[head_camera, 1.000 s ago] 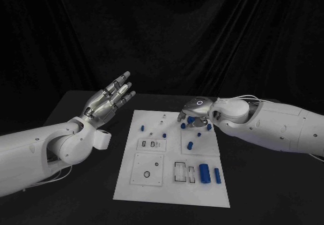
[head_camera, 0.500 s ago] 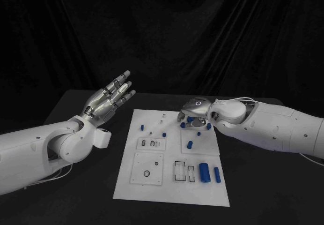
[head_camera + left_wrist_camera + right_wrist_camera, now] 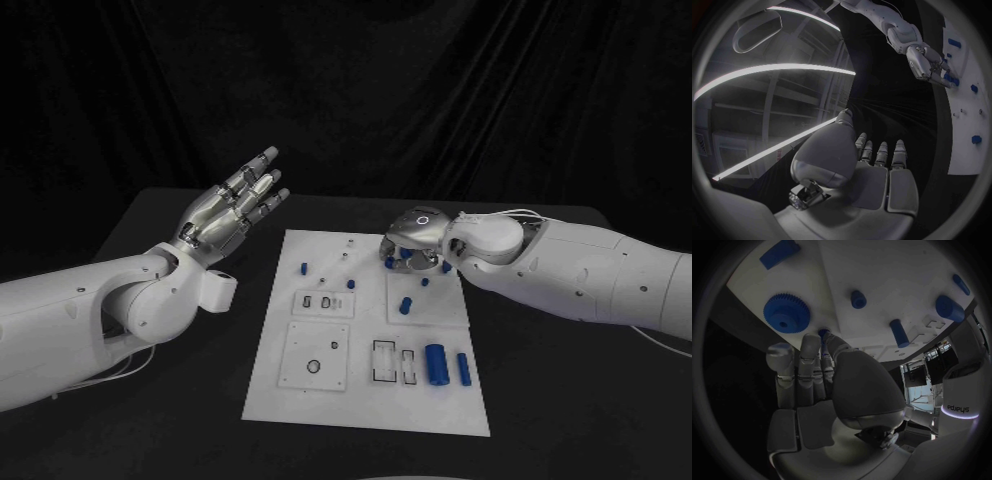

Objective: Assemble the parts on the task board

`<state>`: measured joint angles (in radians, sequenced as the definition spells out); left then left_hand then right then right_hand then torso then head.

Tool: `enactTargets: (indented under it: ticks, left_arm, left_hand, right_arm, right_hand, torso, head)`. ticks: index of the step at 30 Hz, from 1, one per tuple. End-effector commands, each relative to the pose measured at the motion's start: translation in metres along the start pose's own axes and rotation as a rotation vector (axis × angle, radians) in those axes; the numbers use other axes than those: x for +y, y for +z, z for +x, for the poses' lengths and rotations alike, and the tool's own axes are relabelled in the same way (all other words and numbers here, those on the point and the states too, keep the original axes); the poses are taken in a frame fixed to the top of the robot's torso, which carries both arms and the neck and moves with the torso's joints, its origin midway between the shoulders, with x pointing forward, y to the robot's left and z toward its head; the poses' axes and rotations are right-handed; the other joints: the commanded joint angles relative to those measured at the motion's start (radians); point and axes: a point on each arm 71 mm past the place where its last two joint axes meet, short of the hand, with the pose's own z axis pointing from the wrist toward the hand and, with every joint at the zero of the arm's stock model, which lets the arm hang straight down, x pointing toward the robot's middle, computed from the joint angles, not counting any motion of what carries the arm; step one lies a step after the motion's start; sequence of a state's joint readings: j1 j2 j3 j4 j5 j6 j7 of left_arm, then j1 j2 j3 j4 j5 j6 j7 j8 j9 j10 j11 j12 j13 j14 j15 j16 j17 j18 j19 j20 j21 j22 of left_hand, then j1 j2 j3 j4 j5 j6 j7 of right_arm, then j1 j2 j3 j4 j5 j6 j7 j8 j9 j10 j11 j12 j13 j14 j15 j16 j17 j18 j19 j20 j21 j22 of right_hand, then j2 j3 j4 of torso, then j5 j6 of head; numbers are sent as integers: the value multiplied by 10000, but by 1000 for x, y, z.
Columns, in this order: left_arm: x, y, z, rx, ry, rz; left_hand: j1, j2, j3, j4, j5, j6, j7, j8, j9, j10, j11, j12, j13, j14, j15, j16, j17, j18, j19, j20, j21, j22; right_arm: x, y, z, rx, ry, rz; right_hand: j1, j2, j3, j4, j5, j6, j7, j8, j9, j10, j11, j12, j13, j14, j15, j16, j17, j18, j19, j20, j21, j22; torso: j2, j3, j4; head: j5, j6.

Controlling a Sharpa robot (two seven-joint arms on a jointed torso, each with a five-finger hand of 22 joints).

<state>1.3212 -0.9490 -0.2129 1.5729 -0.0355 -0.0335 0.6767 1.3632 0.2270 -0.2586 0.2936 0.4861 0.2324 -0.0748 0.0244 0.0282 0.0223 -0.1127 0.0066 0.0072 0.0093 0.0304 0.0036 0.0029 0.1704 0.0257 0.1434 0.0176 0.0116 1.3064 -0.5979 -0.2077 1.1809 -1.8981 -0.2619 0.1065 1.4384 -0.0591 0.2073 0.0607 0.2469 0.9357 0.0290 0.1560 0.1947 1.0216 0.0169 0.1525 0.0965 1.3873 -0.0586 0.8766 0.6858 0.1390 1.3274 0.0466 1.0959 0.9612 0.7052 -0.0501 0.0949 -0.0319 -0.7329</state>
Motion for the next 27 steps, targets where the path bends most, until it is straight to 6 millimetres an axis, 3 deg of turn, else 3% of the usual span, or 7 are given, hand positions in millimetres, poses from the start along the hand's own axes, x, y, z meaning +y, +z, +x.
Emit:
enactTargets:
  ticks: [1, 4, 11, 21, 25, 27]
  left_arm:
    - [-4, 1, 2, 181, -79, 481]
    - [-5, 1, 2, 176, -78, 479]
    - [-5, 1, 1, 160, -71, 459]
    - [-5, -1, -1, 123, -56, 435]
    - [-6, -2, -2, 68, -23, 419]
    - [-6, -3, -3, 30, 4, 409]
  left_hand:
    - [140, 1, 71, -20, 78, 27, 91, 52, 15, 19, 85, -8, -12, -50, 50, -20, -13, 82, -35, 38, 9, -8]
    - [180, 8, 88, -21, 142, 29, 101, 53, 16, 21, 95, -8, -12, -46, 59, -19, -12, 83, -30, 46, 13, -6]
    - [222, 9, 102, -22, 212, 49, 110, 56, 18, 23, 104, -7, -11, -43, 66, -17, -10, 84, -21, 58, 21, -2]
    - [287, 13, 127, -20, 301, 129, 140, 69, 29, 29, 132, -5, -10, -30, 96, -12, -6, 86, 2, 93, 39, 7]
    - [307, 8, 131, -19, 324, 159, 151, 74, 32, 37, 144, -4, -8, -30, 104, -12, -6, 87, 2, 105, 39, 7]
    - [308, 7, 131, -19, 324, 160, 151, 75, 32, 37, 144, -4, -8, -33, 104, -13, -7, 87, -3, 106, 35, 5]
  right_arm:
    - [1, 0, 0, -317, -102, -151]
    - [2, 0, 1, -425, -114, -232]
    - [3, 0, 1, -610, -138, -400]
    - [1, -3, -7, -1093, -224, -416]
    - [-2, -4, -21, -1338, -358, -380]
    - [-4, -4, -30, -1434, -442, -348]
  right_hand:
    - [90, -2, 129, 20, -52, 154, 6, 95, 71, 156, 6, 92, 16, 25, -96, 99, 54, -152, -26, -28, 91, 102]
    - [254, 58, 355, -31, -43, 492, 115, 261, 217, 517, -93, 221, 48, 65, -162, 203, 172, -180, 30, -79, 245, 322]
    - [334, 89, 604, -59, -257, 1111, 156, 524, 503, 1202, -197, 295, 71, 105, -216, 239, 215, -220, 62, -143, 404, 591]
    - [316, 8, 693, -51, -197, 1333, 176, 555, 617, 1486, -198, 160, 24, 156, -227, 264, 253, -249, 113, -158, 528, 794]
    - [297, -18, 709, -36, -179, 1332, 187, 532, 623, 1501, -185, 108, 4, 165, -226, 250, 238, -252, 120, -159, 541, 819]
    - [278, -24, 719, -19, -180, 1327, 191, 517, 625, 1503, -180, 76, -8, 167, -223, 240, 229, -250, 114, -158, 532, 813]
  torso:
    - [4, -4, 6]
    - [7, -8, 4]
    - [10, -4, 0]
    - [2, -2, 2]
    - [11, -12, 2]
    - [15, -14, 3]
  head:
    - [1, -45]
    - [2, -61]
    - [21, -96]
    - [57, -115]
    - [138, -103]
    - [142, -159]
